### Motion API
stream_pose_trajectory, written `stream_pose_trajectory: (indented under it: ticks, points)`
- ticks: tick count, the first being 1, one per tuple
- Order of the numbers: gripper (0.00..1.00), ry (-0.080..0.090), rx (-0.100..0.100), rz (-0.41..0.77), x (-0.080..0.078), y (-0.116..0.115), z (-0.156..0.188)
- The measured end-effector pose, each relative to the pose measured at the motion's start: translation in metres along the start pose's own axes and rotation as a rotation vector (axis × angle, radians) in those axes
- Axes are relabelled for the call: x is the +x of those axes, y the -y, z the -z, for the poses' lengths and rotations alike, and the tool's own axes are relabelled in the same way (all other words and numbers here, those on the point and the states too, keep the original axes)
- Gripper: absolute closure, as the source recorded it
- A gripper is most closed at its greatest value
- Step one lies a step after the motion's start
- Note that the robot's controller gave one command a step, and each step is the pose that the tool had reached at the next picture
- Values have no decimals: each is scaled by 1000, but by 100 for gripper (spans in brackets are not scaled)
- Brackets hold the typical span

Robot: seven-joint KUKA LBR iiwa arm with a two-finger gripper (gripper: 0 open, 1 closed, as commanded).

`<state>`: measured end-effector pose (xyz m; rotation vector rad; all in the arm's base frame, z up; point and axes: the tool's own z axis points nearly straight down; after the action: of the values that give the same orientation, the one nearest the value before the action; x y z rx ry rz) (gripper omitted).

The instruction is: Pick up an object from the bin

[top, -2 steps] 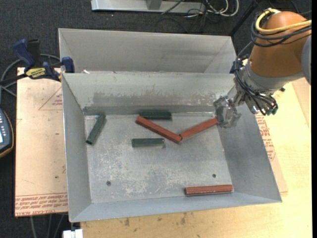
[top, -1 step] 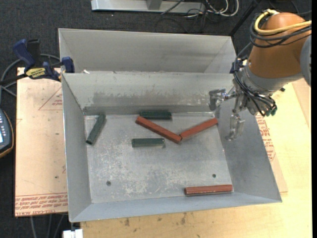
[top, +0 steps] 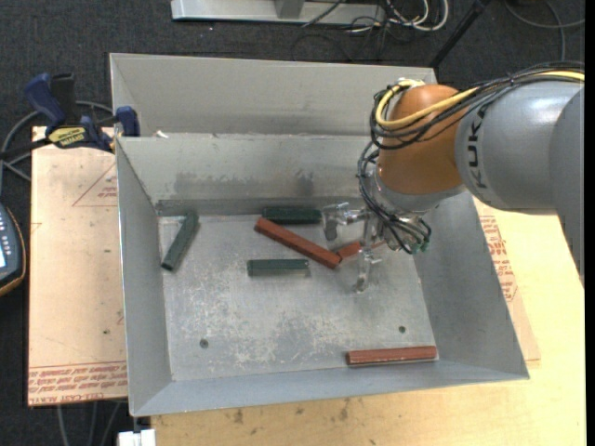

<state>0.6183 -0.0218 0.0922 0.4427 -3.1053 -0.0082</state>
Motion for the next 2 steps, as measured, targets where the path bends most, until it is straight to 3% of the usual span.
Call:
stream_pose_trajectory:
  ticks: [1, 2]
  points:
    - [0, 12, 6, -108, -32, -12, -21]
    - [100, 15, 6, -108, -33, -11, -19]
